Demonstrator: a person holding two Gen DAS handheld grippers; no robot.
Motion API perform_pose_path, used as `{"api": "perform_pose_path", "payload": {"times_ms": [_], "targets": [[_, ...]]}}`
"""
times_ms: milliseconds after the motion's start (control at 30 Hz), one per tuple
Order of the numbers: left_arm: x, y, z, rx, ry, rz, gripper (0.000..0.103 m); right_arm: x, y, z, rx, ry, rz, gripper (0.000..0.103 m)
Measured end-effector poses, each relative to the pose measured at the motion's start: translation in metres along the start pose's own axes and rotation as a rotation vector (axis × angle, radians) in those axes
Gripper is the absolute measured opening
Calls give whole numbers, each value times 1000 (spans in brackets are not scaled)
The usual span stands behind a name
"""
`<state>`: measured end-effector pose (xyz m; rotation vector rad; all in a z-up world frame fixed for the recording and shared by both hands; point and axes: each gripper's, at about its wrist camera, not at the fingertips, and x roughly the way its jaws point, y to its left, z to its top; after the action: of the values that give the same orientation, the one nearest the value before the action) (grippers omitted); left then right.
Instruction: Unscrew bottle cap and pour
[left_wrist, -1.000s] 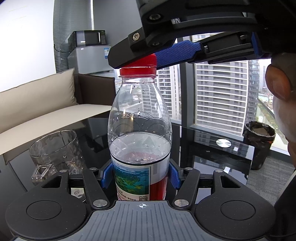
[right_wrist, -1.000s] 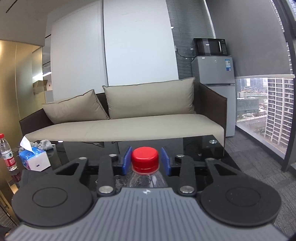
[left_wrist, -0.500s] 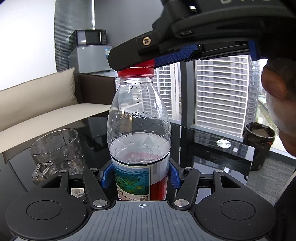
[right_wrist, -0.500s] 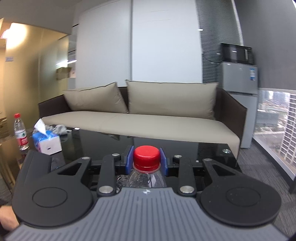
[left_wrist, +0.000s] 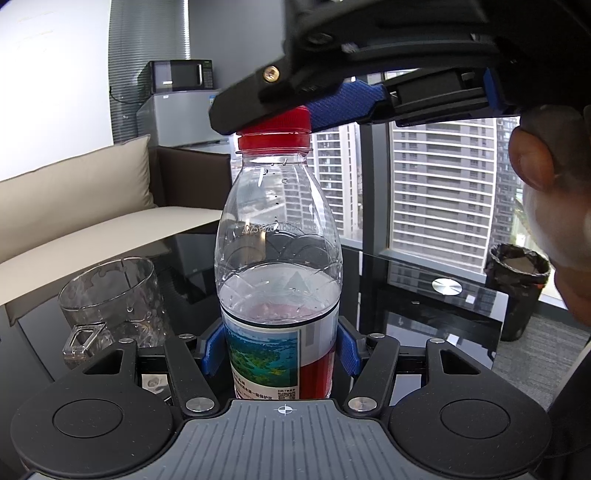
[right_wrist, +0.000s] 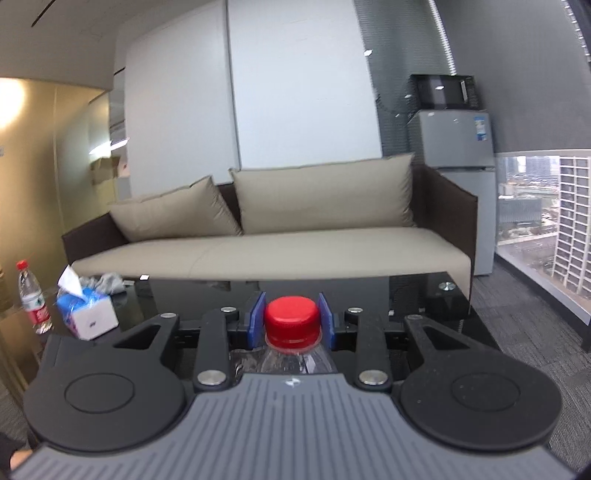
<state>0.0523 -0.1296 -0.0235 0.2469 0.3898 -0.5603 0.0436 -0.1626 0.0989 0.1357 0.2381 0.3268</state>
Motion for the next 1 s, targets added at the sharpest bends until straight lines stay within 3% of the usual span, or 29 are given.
{"api": "perform_pose_path", "payload": {"times_ms": [267,433,733,1000], "targets": [[0,2,0,4,1,-3,56,2,7,-3,-35,-21,-54,33],[-1,3,-1,0,2,-4,56,4,9,-4,-83,-16,-40,32],[-1,2,-2,-5,0,-4,56,5,-6,-1,-135,-5,82,32],[-1,5,-1,-18,3,-9,56,11,-24,6,-208,22,265,32]]}}
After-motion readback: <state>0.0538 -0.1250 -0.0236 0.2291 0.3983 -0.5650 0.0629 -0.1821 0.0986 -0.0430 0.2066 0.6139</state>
